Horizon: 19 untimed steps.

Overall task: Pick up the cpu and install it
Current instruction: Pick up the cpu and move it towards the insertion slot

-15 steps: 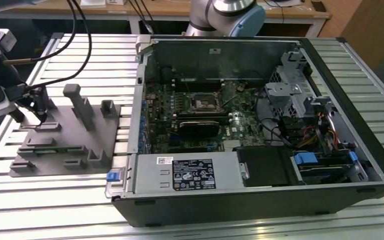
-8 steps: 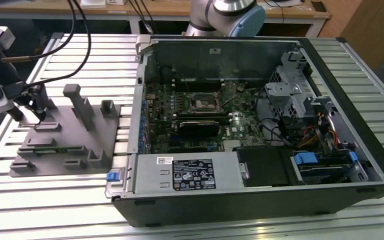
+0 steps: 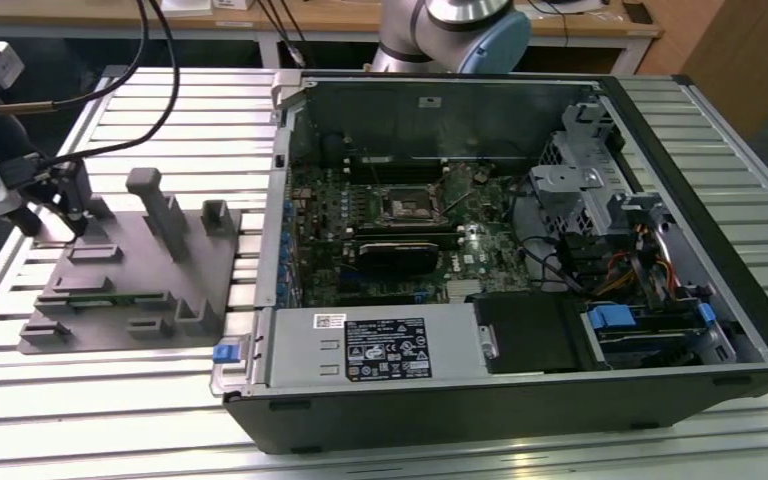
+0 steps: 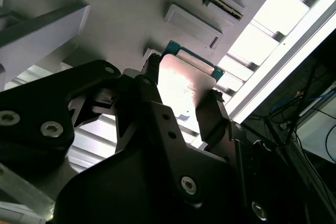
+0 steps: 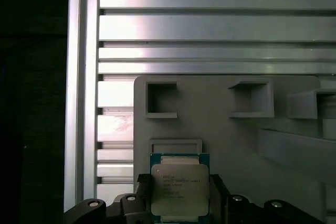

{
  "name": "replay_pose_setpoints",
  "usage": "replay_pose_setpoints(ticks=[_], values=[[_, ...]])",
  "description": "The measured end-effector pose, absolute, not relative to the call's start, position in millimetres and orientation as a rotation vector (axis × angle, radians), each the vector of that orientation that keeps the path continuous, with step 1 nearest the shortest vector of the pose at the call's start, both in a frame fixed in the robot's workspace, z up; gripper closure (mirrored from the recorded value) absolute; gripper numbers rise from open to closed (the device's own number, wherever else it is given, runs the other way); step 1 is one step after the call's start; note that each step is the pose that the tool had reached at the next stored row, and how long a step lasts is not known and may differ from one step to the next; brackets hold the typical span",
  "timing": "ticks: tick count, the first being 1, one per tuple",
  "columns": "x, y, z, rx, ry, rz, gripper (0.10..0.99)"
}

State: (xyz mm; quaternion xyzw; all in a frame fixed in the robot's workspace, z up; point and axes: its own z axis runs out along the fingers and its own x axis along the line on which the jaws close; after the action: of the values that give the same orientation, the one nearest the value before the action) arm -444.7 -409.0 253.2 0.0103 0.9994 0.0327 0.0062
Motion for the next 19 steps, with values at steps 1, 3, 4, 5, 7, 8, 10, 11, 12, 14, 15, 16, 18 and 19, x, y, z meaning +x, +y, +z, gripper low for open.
replay_pose_setpoints(ticks=[1,3,4,5,7,8,10,11,12,14,15,16,18,19], values=[[-444.7,-409.0,254.0,0.032,3.128,0.103,0.553],[-444.7,-409.1,255.1,0.032,3.127,0.103,0.553],[-444.7,-409.1,256.0,0.032,3.127,0.103,0.553],[-444.7,-409.1,257.1,0.032,3.127,0.103,0.553],[-444.6,-409.1,259.0,0.032,3.127,0.103,0.553],[-444.7,-409.1,259.8,0.032,3.127,0.103,0.553],[-444.6,-409.1,260.6,0.032,3.127,0.104,0.553],[-444.6,-409.1,260.9,0.032,3.127,0.105,0.553],[-444.6,-409.1,261.2,0.032,3.127,0.105,0.553],[-444.7,-409.1,261.9,0.032,3.127,0.105,0.553],[-444.8,-409.1,262.4,0.032,3.127,0.105,0.553],[-444.8,-409.1,262.6,0.032,3.127,0.105,0.553],[-444.8,-409.1,263.5,0.032,3.127,0.105,0.553],[-444.8,-409.1,264.2,0.032,3.127,0.105,0.553]])
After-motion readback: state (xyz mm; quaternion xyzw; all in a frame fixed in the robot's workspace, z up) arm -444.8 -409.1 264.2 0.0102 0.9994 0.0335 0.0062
